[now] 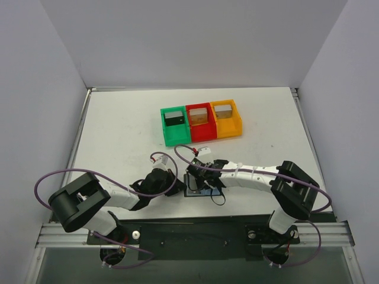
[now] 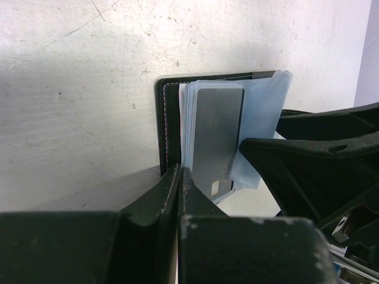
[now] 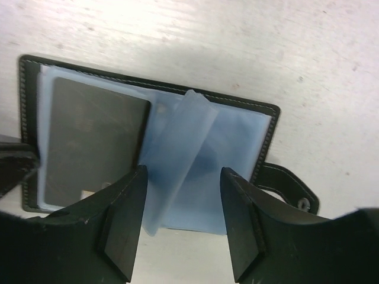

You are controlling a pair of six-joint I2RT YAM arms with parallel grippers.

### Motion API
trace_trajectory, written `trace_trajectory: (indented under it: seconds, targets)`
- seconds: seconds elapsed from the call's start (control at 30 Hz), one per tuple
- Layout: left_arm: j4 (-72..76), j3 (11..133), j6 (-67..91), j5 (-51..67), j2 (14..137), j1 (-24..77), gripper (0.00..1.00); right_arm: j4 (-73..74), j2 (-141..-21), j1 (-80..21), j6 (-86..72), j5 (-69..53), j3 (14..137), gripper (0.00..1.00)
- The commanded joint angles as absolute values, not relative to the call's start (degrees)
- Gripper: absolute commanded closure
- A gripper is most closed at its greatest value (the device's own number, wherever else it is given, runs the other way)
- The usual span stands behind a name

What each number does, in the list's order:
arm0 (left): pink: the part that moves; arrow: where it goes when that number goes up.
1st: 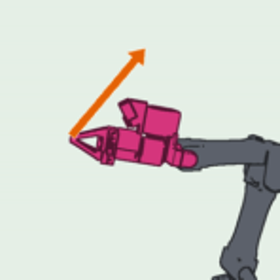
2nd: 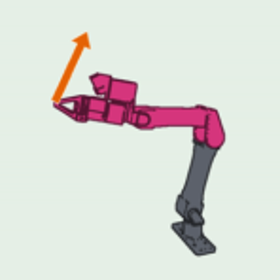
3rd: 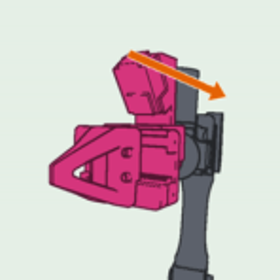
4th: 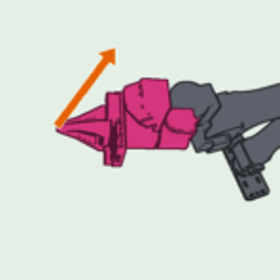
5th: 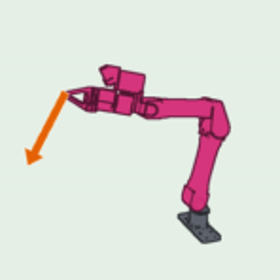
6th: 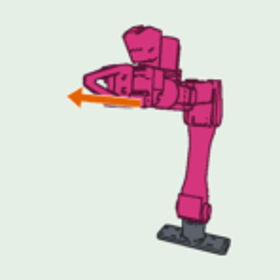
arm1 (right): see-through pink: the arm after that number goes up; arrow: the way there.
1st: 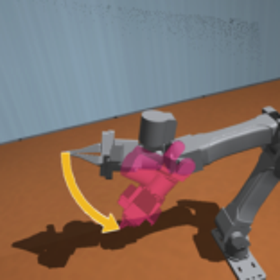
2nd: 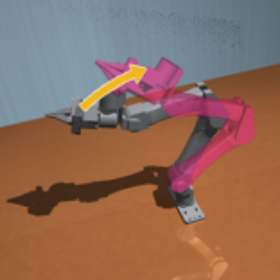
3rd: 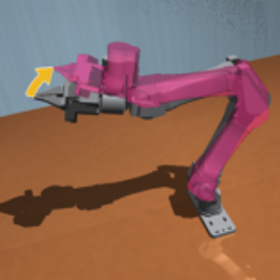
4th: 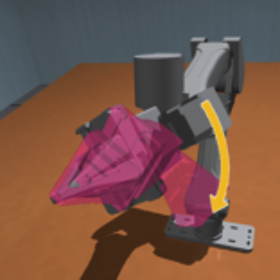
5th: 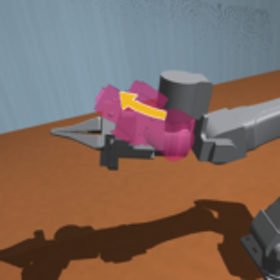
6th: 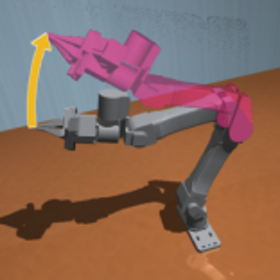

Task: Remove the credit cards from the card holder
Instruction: Remove the credit card from the card holder.

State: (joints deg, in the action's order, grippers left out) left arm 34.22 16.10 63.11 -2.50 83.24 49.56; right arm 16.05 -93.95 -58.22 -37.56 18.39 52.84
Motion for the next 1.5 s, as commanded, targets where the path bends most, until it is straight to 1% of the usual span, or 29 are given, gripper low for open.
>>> trace_trajectory:
  seconds: [0.0,0.17,0.33,0.47,0.6,0.63,0.67,0.8,0.87,0.93,1.03,1.27,1.37,1.47]
  targets:
    - [31.73,15.03,62.58,-5.27,83.50,48.34,1.00,22.94,-90.62,-57.57,-38.23,21.53,50.71,0.52]
    - [31.73,14.94,62.67,-5.36,83.50,48.34,1.00,24.08,-87.72,-55.47,-38.67,22.06,48.09,0.51]
    - [31.82,15.03,62.67,-5.19,83.41,48.25,1.00,25.75,-80.79,-53.96,-38.85,22.59,46.23,0.49]
    - [31.99,15.12,62.67,-5.01,83.58,48.25,1.00,26.63,-77.27,-54.58,-38.15,21.45,48.42,0.47]
    - [32.43,14.68,62.84,-4.92,83.50,48.25,1.00,24.26,-76.82,-57.74,-36.74,18.38,52.55,0.47]
    - [32.61,14.59,62.84,-5.01,83.32,48.34,1.00,22.52,-77.08,-57.74,-36.56,16.72,52.73,0.47]
    - [32.78,14.42,62.84,-4.92,83.32,48.25,1.00,20.67,-77.17,-57.74,-36.21,12.61,52.39,0.47]
    - [33.84,13.98,62.84,-4.57,82.97,48.25,1.00,8.47,-78.48,-56.61,-37.43,3.02,49.06,0.48]
    - [33.84,13.89,62.58,-4.31,82.71,48.25,1.00,3.11,-79.45,-55.55,-38.40,-2.60,46.51,0.51]
    - [33.84,13.89,62.40,-4.22,82.53,48.34,1.00,-1.46,-80.24,-54.41,-39.72,-6.04,44.31,0.58]
    - [33.75,13.80,62.23,-4.13,82.35,48.34,1.00,-6.93,-80.77,-52.04,-41.91,-10.62,39.83,0.62]
    - [33.40,13.89,62.05,-4.04,82.18,48.34,1.00,-19.84,-79.98,-46.67,-45.61,-17.49,31.73,0.63]
    - [33.83,14.15,61.18,-3.43,82.18,48.25,1.00,-23.36,-80.24,-45.01,-46.14,-19.94,29.98,0.62]
    - [33.75,14.59,59.86,-2.55,79.73,48.34,1.00,-23.73,-80.25,-44.39,-46.14,-20.13,29.53,0.61]
